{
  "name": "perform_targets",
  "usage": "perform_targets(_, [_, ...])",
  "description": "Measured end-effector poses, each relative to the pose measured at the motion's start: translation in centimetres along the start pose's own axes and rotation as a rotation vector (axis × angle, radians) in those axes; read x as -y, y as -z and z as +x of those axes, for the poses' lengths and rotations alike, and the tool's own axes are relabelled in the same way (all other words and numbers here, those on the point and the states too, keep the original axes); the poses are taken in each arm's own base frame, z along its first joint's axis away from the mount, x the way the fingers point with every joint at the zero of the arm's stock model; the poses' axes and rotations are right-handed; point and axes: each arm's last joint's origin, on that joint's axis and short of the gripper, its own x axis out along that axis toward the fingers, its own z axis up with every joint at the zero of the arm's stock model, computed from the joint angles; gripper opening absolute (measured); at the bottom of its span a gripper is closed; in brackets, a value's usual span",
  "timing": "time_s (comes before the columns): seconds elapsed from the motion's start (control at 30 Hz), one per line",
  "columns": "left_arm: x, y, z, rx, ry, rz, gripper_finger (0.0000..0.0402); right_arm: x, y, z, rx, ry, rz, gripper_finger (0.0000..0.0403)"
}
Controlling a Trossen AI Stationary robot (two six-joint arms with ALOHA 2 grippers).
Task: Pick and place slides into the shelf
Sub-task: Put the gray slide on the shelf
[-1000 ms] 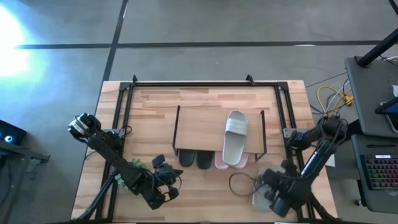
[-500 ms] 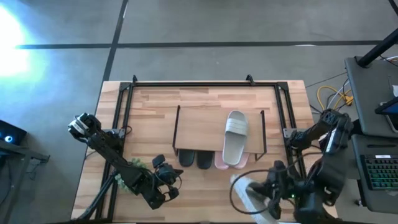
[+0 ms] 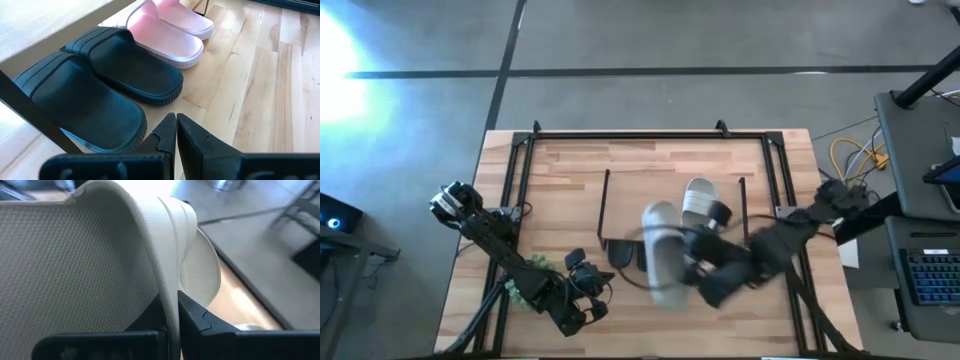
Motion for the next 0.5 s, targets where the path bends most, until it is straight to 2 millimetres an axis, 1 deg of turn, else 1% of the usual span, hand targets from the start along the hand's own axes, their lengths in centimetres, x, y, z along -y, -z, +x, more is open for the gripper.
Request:
perform_targets(0.13, [0.0,0.0,0.0,0.000,0.000,-0.005,0.0000,0.6,-0.6,4.3,-0.059,0.116,-0.029,0.0012])
perform_targets(0.27, [0.0,0.0,0.0,0.000,0.000,-0.006,0.0000,1.1,-0.3,7.8,-0.121,0.203,-0.050,0.0012])
perform_targets(0.37, [0.0,0.0,0.0,0.000,0.000,-0.006,0.0000,0.6,0.7,9.7,-0.181,0.236,-0.171,0.0012])
perform_targets(0.5, [0.0,0.0,0.0,-0.001,-0.002,-0.003,0.0000,-0.6,2.1,11.4,-0.249,0.251,-0.376,0.0013])
